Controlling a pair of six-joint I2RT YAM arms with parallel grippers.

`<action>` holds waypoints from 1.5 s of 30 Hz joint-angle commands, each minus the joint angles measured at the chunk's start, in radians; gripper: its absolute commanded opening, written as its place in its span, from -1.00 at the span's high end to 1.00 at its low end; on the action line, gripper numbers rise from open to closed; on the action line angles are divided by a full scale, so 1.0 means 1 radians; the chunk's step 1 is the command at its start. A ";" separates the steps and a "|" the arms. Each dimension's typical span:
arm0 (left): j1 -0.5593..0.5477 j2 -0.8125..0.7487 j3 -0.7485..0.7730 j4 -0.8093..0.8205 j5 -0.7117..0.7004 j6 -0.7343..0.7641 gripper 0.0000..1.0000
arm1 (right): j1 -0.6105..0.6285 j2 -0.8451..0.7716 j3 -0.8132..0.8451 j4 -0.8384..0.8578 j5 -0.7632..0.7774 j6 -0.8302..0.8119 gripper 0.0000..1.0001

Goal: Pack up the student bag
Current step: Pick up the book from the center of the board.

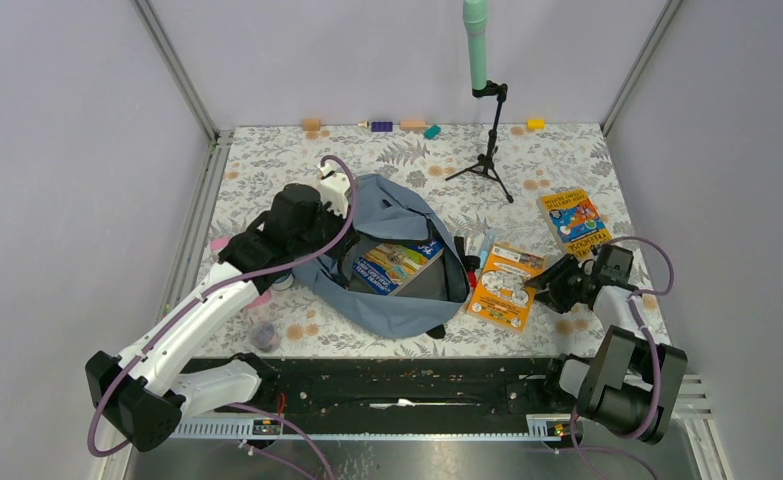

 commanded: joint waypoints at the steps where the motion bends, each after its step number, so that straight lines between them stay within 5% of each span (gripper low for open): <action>1: 0.009 -0.003 0.046 0.071 0.021 -0.006 1.00 | 0.036 0.032 -0.021 0.008 -0.038 0.008 -0.03; 14: 0.013 0.001 0.047 0.071 0.028 -0.006 1.00 | 0.123 0.026 -0.034 0.109 -0.057 0.101 -0.19; 21: 0.015 0.000 0.044 0.071 0.027 -0.006 1.00 | 0.132 0.055 -0.039 0.162 -0.097 0.114 0.56; 28: 0.016 0.004 0.044 0.071 0.027 -0.004 1.00 | 0.149 -0.014 -0.027 0.183 -0.127 0.146 1.00; 32: 0.015 0.007 0.043 0.071 0.041 0.009 0.98 | 0.161 -0.033 -0.031 0.235 -0.165 0.184 1.00; 33: 0.016 0.006 0.042 0.072 0.047 0.014 0.75 | 0.162 -0.040 -0.033 0.255 -0.174 0.196 1.00; 35: 0.015 0.002 0.041 0.076 0.058 0.028 -0.19 | 0.165 -0.063 -0.032 0.262 -0.178 0.214 1.00; 37: 0.014 -0.012 0.032 0.098 0.060 0.039 -0.83 | 0.170 -0.082 -0.019 0.248 -0.168 0.215 1.00; 39: 0.007 -0.030 0.018 0.131 0.063 0.047 -0.98 | 0.180 -0.086 0.003 0.224 -0.160 0.202 1.00; 45: -0.173 -0.043 -0.021 0.263 -0.016 -0.012 -0.98 | 0.218 -0.063 0.019 0.215 -0.132 0.182 1.00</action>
